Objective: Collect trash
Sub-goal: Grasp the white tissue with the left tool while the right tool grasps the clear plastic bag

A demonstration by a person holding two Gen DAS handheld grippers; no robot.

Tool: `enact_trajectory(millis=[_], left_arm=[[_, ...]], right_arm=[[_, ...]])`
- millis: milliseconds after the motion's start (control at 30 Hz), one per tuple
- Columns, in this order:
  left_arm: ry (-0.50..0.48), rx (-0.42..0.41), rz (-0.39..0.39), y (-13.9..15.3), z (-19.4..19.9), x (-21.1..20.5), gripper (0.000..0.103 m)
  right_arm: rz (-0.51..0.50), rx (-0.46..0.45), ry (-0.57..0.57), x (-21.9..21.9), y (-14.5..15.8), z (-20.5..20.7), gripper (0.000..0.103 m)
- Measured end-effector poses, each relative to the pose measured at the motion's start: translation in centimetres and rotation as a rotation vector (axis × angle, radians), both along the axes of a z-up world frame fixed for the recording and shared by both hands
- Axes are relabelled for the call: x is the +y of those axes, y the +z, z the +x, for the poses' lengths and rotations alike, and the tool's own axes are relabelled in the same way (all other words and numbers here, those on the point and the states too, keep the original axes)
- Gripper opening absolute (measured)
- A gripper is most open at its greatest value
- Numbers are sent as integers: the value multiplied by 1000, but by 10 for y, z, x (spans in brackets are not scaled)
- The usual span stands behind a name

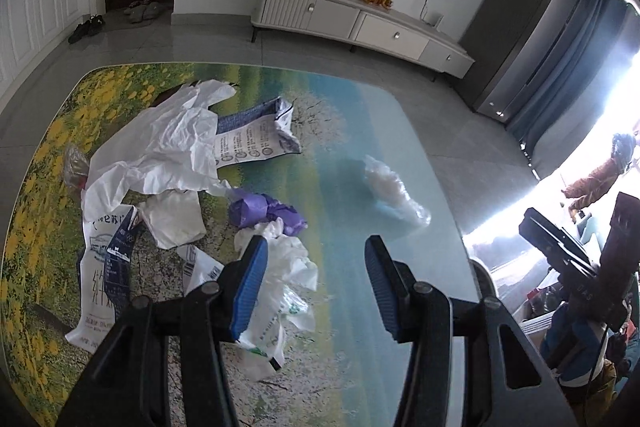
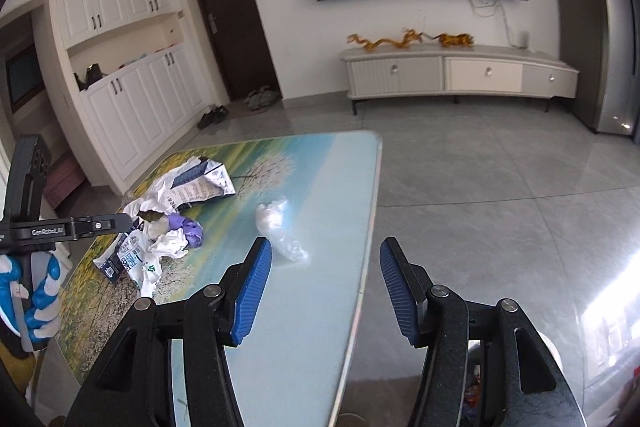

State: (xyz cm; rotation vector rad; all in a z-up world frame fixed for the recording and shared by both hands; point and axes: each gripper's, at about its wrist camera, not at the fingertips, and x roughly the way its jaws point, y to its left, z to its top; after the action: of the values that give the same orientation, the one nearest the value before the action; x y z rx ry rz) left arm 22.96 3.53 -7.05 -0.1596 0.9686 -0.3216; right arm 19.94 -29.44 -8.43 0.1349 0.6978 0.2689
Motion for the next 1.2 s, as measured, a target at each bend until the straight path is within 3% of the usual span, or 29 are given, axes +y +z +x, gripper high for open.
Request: enact_trajectory(millis=[167,500,600,733,833,867,900,1200], left_arm=[[-4,55,104,-29,22,-6,49],[-24,58,157,-43,28,-11,46],[-33,65,145,-45,29,-12,29],[-34,51,155,-46,26,-10,14],[-24,44,132,-45,25,-4,4],[-21,41,124,-44,24,-2,3],[-18,36,115,-43,23,0,3],[14,-40,43,-18,6,15,1]], right_arm=[[-5,52,69,25,-23,41,56],[-23,116,156,62,-52,100,56],[-20,146,167,65,-59,110,56],[-24,181,182,73,-67,120,54],[-33,194,182,78,-71,122,38],[-35,194,183,79,-71,121,28],[-29,195,189,80,-71,119,27],[-11,144,212,84,-52,95,26]])
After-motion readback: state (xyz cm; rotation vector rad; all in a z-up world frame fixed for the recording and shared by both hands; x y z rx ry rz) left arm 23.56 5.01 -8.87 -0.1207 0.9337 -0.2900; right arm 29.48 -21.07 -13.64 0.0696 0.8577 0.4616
